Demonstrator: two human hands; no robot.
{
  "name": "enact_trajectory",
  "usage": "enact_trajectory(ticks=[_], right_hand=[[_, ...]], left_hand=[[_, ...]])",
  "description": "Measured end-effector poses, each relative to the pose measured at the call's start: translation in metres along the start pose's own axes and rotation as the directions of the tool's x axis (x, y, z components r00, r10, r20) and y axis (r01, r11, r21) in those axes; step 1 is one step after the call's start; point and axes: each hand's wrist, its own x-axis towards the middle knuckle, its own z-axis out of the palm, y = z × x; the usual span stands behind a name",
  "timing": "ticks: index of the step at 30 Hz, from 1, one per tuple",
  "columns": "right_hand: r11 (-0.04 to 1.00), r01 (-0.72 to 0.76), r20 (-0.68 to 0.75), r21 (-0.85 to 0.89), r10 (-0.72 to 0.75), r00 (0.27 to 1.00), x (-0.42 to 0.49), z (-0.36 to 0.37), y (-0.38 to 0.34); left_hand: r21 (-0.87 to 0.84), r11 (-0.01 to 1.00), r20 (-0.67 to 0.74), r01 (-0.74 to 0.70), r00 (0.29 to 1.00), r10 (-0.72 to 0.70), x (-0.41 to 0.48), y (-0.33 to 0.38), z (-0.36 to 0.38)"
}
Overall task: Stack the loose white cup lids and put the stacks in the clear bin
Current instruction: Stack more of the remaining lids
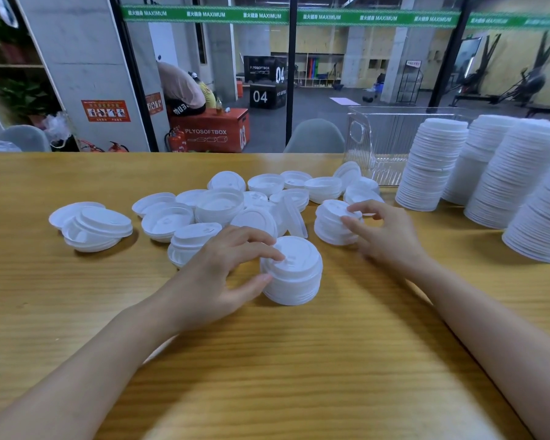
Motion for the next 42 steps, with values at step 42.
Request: enact_trajectory(ticks=[42], right_hand=[[0.966,0.117,0.219,-0.231,-0.065,0.974,-0.013,-0.001,0.002]], left_hand=[[-0.021,1.000,-0.033,0.001,0.999,-0.001,0.002,0.004,-0.002]])
